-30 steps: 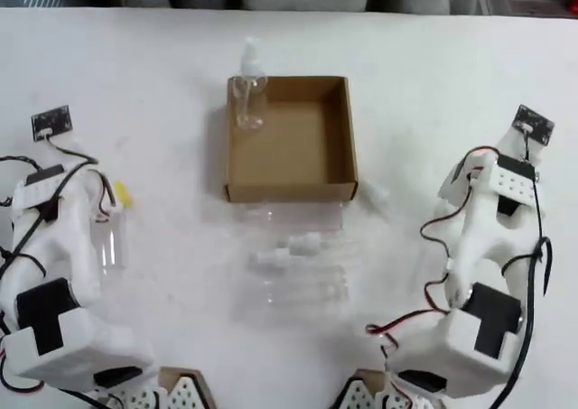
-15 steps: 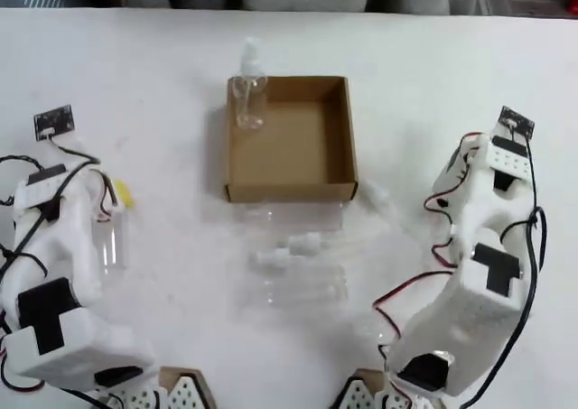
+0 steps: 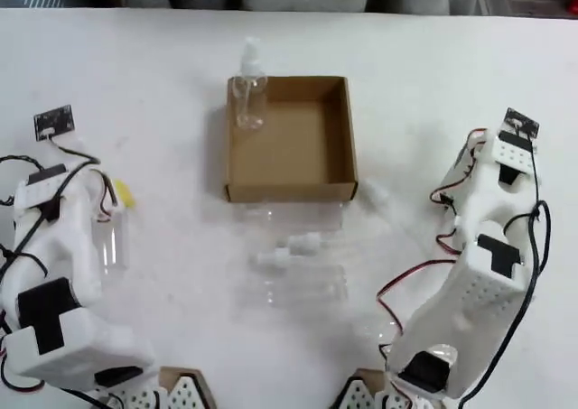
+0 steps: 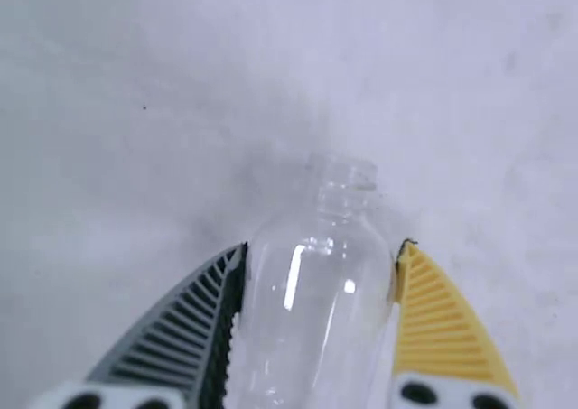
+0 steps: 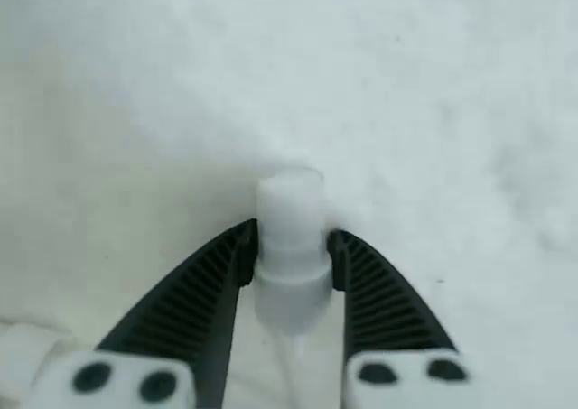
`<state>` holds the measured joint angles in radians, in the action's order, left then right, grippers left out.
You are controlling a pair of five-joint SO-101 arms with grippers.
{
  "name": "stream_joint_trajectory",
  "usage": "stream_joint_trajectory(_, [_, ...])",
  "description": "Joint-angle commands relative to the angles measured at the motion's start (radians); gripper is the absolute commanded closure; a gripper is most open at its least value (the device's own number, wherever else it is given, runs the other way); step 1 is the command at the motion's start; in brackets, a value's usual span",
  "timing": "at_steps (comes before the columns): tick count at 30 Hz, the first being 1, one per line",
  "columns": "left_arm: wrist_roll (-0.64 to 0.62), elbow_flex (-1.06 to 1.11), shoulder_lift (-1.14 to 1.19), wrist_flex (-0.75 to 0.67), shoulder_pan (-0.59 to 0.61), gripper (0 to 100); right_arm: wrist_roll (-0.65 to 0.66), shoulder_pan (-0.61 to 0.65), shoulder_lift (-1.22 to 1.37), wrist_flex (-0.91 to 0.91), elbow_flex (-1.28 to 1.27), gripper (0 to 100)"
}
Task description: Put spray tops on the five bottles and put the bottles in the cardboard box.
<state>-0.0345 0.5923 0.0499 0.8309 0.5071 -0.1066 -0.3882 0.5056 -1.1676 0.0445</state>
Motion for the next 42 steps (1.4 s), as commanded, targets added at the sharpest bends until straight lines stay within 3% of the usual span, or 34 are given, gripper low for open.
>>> stream_joint_trajectory(1, [0.008, -0.043, -0.01, 0.012, -0.013, 83, 0.034, 0.01, -0.008, -0.035, 0.038, 98.1])
stream_joint_trajectory(11, [0.008, -0.043, -0.01, 0.012, -0.013, 83, 0.041, 0.056, -0.3, -0.214, 0.038, 98.2])
stream_joint_trajectory(18, [0.008, -0.043, -0.01, 0.012, -0.013, 83, 0.041, 0.274, -0.697, -0.24, 0.038, 98.2])
stream_joint_trajectory(25, [0.009, -0.04, -0.015, 0.014, -0.013, 83, 0.041, 0.616, -0.898, -0.088, -0.029, 98.1])
stream_joint_trajectory(28, [0.011, -0.014, -0.027, 0.011, -0.03, 83, 0.041, 0.7, -0.915, -0.05, -0.092, 98.1])
stream_joint_trajectory(35, [0.011, 0.143, -0.228, -0.091, -0.074, 83, 0.041, 0.768, -1.004, -0.012, -0.11, 98.2])
stream_joint_trajectory(42, [0.005, 0.166, -0.602, -0.068, -0.194, 83, 0.035, 0.737, -1.187, 0.288, -0.117, 98.2])
